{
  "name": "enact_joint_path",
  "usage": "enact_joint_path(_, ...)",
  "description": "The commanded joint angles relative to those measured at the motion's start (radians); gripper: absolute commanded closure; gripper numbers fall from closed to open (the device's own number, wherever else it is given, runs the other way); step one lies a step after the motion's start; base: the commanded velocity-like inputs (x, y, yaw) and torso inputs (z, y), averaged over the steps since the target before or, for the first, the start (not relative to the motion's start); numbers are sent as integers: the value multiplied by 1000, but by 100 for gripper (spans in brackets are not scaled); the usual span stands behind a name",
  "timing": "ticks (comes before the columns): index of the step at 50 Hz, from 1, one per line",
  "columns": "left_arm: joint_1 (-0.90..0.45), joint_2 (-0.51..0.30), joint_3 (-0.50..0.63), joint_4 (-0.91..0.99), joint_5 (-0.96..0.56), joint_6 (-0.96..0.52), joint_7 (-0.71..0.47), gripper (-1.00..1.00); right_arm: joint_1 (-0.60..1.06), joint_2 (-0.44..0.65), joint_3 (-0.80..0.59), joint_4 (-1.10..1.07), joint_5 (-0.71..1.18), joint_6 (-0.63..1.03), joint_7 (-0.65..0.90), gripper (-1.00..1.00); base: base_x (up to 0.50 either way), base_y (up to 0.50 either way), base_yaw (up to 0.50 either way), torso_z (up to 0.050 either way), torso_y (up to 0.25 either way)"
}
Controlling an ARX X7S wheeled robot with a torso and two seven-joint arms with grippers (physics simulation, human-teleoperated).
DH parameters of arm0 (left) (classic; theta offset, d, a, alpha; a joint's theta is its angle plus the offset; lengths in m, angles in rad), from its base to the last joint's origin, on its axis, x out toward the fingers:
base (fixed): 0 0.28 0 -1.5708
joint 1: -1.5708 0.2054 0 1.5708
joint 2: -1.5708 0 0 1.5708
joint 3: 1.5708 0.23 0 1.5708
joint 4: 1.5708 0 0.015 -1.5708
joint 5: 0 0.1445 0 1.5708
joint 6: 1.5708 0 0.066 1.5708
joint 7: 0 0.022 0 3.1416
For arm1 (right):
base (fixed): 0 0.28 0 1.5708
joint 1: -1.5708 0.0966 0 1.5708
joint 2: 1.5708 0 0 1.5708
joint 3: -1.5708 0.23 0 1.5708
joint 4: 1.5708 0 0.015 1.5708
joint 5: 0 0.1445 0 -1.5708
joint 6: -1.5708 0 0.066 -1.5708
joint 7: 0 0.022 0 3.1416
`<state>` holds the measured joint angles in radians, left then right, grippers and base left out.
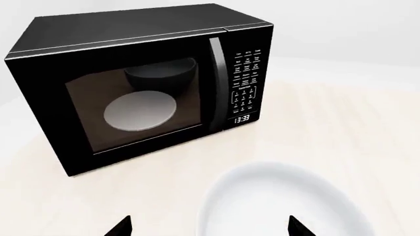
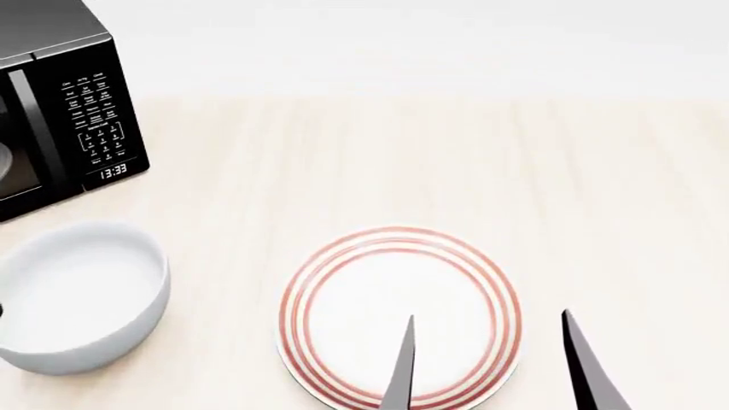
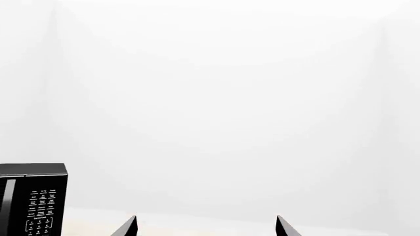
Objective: Pick up the white bowl and put it on the plate.
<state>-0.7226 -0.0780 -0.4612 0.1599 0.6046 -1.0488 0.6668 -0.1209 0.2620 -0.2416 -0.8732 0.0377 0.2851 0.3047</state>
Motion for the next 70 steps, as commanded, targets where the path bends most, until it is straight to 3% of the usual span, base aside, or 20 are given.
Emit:
enact_joint_path(1,-22,27,-64,-93,-39,53,-56,-100,2,-13,22,8,0,3,-16,-100,0,0,0,0,0)
enact_joint_path(22,-10,27,-78,-221,-105,142,-156,-100,4,3,10,12,8,-4,3,-100,0,0,0,0,0)
enact_joint_path(70,26,28,-17,-249,-192,168,-260,-100,14,34,-17,28,30,-12,36,-100,0,0,0,0,0)
